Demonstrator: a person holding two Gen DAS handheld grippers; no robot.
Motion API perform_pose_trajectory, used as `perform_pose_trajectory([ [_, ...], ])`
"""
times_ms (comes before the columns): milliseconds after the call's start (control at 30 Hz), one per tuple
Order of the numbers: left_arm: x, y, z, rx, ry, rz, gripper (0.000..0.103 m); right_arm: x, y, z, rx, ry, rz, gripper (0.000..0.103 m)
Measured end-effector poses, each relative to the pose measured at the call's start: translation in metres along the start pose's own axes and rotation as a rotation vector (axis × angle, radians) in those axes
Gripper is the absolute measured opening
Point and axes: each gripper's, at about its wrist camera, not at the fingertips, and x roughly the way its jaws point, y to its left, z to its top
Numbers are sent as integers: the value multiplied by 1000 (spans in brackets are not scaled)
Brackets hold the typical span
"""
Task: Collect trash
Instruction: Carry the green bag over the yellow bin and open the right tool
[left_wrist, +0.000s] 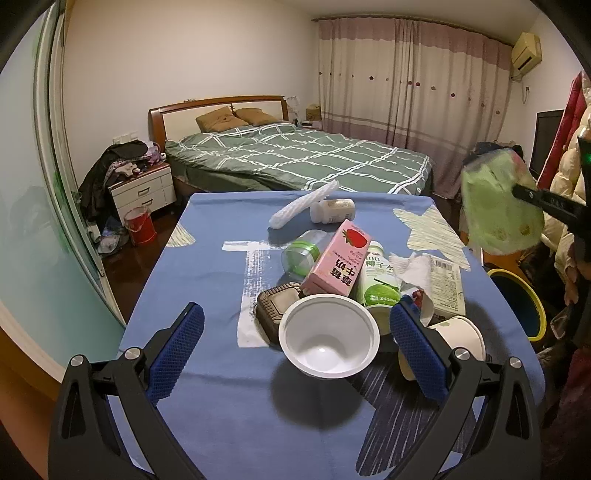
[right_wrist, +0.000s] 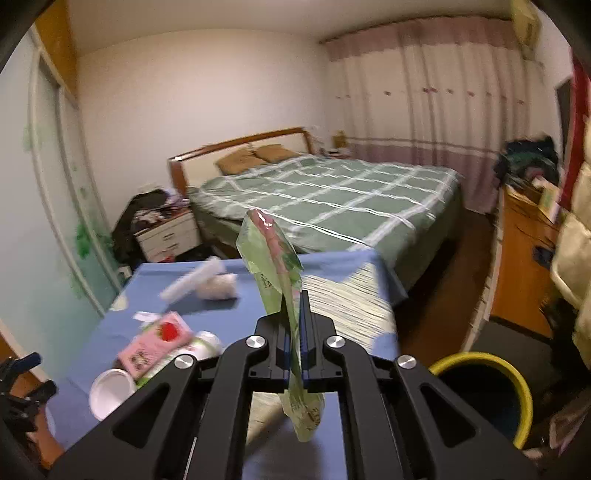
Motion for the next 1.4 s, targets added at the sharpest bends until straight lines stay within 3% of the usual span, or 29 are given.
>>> perform_pose_trajectory([
  [233,2,-6,1,7,4,-8,99,-6,-90,-26,114,36,-233,4],
  [467,15,-21,-3,20,39,-53,99,15,-158,-58,197,130,-394,6],
  [533,18,-26,-5,31,48,-58,99,20,-172,-65,227,148,-421,23],
  [567,19,-28,-5,35,50,-60,99,19,-177,-67,235,146,-428,41],
  [600,20,-31,-5,42,50,-63,99,15,-183,-72,241,138,-439,52],
  [667,22,-34,-6,52,51,-65,99,11,-185,-74,241,123,-466,54],
  [1033,42,-35,-38,48,170,-99,99,2,-166,-77,262,123,-409,56],
  [1400,89,-22,-50,9,233,-51,99,5,-148,-76,257,123,-353,58],
])
